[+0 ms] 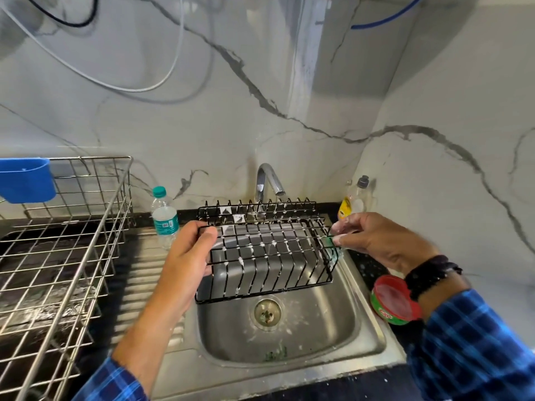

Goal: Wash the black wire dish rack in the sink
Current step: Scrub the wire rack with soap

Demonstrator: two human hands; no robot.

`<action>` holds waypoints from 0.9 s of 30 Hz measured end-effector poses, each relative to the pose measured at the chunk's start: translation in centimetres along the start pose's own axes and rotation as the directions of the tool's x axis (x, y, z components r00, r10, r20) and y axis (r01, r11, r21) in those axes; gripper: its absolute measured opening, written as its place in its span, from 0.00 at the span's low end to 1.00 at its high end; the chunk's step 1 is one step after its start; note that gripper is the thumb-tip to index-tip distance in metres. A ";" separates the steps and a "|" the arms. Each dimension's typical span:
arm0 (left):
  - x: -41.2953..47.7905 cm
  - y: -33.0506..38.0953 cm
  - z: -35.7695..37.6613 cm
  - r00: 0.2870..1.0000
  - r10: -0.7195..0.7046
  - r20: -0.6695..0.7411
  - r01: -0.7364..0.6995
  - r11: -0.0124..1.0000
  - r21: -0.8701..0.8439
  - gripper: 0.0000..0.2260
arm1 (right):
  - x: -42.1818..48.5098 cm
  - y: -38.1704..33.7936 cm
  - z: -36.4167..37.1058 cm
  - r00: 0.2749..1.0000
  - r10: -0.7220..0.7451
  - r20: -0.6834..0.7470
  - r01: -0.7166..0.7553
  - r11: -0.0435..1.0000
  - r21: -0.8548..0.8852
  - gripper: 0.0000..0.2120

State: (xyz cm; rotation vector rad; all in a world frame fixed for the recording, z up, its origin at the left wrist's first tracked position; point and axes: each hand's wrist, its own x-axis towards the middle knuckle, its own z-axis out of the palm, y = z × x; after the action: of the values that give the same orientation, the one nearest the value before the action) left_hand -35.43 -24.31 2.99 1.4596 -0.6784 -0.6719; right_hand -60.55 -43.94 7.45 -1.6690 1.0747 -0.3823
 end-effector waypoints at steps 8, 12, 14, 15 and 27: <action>0.1 0.5 0.3 0.999 0.044 -0.013 -0.043 0.998 0.038 0.15 | 0.9 -1.1 -1.2 0.987 -0.162 0.011 0.151 0.889 -0.433 0.12; -0.1 0.4 0.3 0.998 0.060 -0.011 -0.059 0.997 0.045 0.12 | 0.5 -1.3 -1.5 0.995 -0.064 0.071 0.083 0.942 -0.326 0.12; -0.3 0.4 0.4 0.997 0.072 0.000 -0.072 0.995 0.075 0.11 | 0.5 -0.9 -1.5 0.995 -0.024 0.094 0.050 0.955 -0.292 0.13; -0.3 0.4 0.4 0.997 0.074 0.001 -0.074 0.994 0.081 0.11 | 0.5 -0.7 -1.5 0.996 -0.018 0.092 0.042 0.962 -0.270 0.13; 0.5 -0.7 0.4 0.997 0.051 -0.061 -0.054 0.998 -0.041 0.12 | 0.6 4.3 0.5 0.949 -0.083 -0.306 0.104 0.993 0.055 0.13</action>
State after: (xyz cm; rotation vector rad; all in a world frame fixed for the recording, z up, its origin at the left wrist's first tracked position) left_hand -35.41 -24.93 2.28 1.4126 -0.6501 -0.5962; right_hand -61.89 -44.26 3.26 -1.6357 1.1923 -0.7499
